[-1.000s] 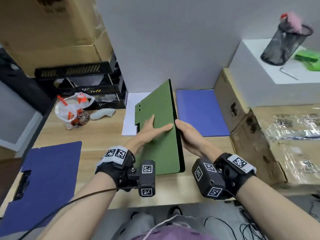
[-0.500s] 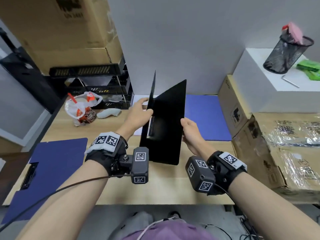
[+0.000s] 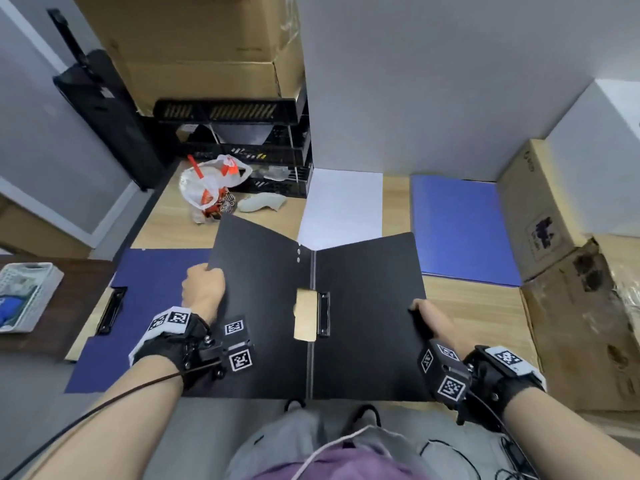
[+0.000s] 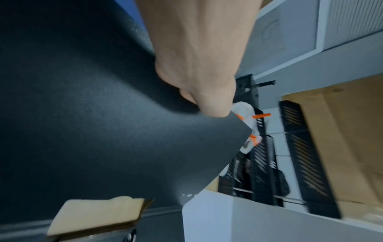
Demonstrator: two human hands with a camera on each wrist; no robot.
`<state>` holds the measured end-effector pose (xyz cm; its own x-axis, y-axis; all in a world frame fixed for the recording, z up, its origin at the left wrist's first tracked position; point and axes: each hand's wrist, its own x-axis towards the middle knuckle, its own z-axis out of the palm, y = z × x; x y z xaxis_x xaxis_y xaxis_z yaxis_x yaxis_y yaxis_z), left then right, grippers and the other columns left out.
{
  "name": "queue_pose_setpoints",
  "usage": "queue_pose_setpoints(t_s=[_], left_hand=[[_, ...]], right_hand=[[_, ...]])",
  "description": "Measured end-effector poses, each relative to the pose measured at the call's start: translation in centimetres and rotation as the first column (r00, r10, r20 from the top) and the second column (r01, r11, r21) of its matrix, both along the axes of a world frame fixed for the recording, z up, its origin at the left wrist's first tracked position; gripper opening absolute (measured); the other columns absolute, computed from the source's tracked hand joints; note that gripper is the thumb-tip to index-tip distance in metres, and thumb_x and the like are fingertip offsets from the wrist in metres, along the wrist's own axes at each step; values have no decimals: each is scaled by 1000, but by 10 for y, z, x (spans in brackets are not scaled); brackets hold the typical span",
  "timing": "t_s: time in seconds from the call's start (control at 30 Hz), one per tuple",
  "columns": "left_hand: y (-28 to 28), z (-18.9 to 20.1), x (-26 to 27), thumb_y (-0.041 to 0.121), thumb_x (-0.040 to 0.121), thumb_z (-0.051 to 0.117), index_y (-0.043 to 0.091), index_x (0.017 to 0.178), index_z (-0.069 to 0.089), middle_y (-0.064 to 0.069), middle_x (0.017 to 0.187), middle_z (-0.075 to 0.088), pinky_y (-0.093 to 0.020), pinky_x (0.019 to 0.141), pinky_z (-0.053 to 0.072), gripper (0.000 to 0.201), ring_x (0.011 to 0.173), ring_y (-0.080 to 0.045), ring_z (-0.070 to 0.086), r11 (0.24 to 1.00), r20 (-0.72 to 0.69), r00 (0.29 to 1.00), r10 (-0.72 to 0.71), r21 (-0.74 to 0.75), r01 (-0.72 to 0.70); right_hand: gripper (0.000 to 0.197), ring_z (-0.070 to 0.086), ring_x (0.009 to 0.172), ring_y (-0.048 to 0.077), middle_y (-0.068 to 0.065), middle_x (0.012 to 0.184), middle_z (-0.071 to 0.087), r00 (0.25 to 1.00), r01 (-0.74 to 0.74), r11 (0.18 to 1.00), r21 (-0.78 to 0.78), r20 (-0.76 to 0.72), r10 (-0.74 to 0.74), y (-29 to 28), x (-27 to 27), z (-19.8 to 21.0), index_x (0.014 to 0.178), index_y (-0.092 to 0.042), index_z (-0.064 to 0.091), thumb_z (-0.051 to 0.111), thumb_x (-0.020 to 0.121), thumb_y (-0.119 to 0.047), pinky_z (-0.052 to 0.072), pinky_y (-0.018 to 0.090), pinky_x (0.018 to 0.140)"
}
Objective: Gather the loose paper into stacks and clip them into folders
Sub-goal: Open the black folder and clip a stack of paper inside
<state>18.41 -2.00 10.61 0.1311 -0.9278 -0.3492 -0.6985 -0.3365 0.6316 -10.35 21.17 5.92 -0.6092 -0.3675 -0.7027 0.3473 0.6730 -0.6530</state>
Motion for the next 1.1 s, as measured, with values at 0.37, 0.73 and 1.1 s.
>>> queue_pose_setpoints(t_s=[0.37,0.73,1.1], left_hand=[[-29,-62,53,4,85,52,9,138,44,-20,137,50,-43,104,35,54,127,-40,45,989,124,988,-96,123,81],[-39,-96,5,6,92,47,25,149,36,-2,164,1,-50,120,3,61,149,-25,-13,759,-90,818,-568,328,563],[-63,-83,-78,9,93,47,14,135,53,-3,139,54,-29,105,35,43,128,-22,48,883,-98,899,-427,172,437]], right_hand=[[17,49,41,6,6,60,50,995,69,989,129,-74,-59,21,35,-42,82,-10,46,52,86,6,39,16,42],[26,57,113,33,16,110,67,986,0,975,222,-164,37,4,29,-87,96,-22,64,53,74,-15,47,41,99],[38,54,93,15,2,104,60,998,25,998,-62,-51,-28,-72,-29,-43,135,-7,45,44,98,-6,45,36,96]])
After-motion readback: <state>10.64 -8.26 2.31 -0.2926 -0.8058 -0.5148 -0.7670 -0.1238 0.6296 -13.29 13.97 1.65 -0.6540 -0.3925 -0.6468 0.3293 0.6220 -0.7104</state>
